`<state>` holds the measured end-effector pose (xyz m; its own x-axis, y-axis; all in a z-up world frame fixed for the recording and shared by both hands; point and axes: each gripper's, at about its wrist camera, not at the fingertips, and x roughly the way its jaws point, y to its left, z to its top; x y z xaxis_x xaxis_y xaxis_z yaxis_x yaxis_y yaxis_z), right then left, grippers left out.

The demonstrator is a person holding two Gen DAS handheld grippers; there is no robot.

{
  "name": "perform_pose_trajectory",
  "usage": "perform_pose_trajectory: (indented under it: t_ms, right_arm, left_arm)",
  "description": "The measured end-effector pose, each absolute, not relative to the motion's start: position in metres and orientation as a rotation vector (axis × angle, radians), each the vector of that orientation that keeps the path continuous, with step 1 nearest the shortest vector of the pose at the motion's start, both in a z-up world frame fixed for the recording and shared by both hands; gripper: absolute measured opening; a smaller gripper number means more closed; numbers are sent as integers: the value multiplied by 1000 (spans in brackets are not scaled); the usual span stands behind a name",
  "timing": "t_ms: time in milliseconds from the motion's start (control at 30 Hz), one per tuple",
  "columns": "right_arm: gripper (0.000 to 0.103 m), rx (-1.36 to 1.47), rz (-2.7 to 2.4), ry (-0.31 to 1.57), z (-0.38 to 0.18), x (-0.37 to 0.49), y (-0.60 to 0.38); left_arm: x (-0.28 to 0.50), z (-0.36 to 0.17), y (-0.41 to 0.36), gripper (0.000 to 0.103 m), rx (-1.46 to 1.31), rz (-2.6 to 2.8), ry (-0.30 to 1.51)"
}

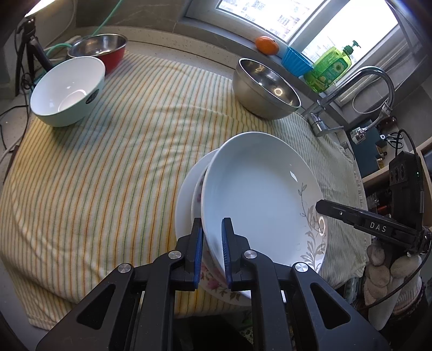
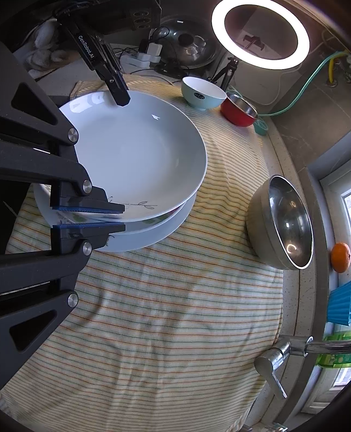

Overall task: Organize plates and bowls
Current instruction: 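Lower the leaf-pattern plate into the pink-rose plate on the stack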

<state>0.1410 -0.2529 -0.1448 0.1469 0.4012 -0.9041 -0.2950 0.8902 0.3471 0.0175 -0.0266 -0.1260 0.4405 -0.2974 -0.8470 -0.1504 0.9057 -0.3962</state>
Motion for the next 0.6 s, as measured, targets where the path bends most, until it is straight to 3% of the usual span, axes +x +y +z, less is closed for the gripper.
perform_pose_trajectory:
  t_ms: [600]
  right_arm:
    - [6,85,491,1354,-154,137,-255]
  left_arm:
    - [21,-135,-30,11,-453,-88,1143]
